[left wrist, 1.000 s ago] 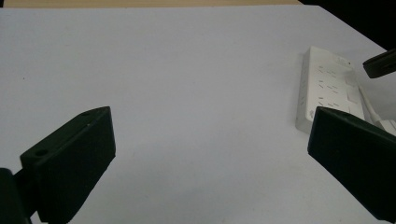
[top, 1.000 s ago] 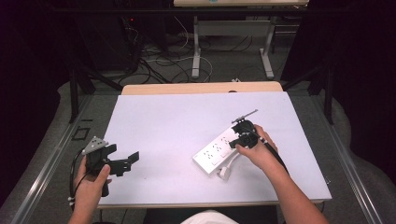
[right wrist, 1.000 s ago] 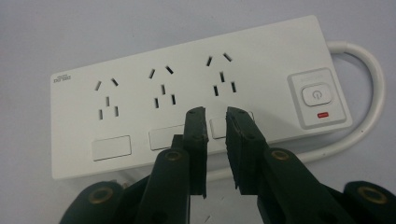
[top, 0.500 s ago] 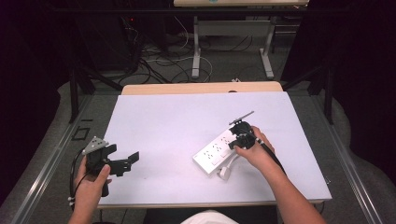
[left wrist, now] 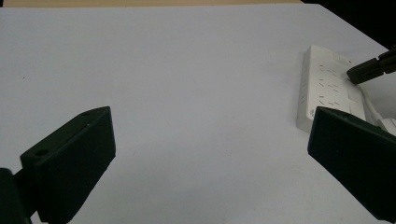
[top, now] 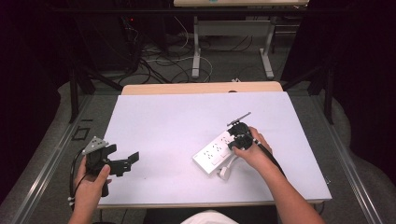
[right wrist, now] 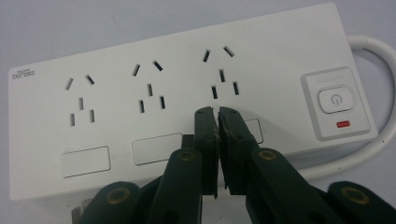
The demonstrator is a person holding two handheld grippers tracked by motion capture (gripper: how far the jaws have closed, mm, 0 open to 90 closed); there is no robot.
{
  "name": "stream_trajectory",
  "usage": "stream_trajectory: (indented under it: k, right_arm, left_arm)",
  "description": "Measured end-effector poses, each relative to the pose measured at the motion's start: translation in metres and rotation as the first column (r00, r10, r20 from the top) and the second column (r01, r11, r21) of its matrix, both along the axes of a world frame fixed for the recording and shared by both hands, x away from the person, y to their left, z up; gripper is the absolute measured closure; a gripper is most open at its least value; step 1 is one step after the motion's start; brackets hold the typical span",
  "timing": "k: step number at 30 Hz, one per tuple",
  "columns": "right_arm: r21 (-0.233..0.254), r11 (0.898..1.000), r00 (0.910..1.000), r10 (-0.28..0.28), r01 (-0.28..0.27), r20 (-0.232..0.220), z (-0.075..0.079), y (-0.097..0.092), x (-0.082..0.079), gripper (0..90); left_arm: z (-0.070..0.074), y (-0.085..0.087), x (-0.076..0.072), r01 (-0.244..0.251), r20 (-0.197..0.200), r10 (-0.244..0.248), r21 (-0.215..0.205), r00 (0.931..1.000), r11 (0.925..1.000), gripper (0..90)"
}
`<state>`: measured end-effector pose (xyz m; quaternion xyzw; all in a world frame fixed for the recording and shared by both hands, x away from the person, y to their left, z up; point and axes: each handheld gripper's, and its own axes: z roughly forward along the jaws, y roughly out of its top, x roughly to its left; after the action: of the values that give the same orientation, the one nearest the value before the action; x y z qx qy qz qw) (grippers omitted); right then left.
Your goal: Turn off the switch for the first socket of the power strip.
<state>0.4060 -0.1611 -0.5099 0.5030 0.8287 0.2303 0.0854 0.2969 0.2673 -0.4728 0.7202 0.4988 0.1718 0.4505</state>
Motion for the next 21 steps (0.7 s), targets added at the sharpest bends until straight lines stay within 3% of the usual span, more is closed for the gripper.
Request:
stream_trajectory:
  k: [4, 7, 21]
  right_arm:
    - [0.009, 1.000, 0.9997, 0.007, -0.008, 0.023, -0.0020, -0.0012, 0.0006, 87.2]
    - [0.011, 1.000, 1.0000, -0.004, 0.004, 0.006, -0.0010, -0.0014, 0.0003, 87.3]
    - [-0.001, 1.000, 0.9998, 0.007, -0.007, 0.020, -0.0015, -0.0004, -0.0009, 87.9]
  left_arm:
    - [0.0000, -0.0001, 0.0000, 0.000, 0.000, 0.000, 0.000, 1.0000, 1.0000, 0.9]
    - [-0.0001, -0.0003, 0.0001, 0.003, -0.001, -0.003, 0.003, 1.0000, 1.0000, 0.9]
    - [0.0001, -0.0005, -0.0002, 0.005, -0.001, -0.005, 0.003, 1.0000, 1.0000, 0.9]
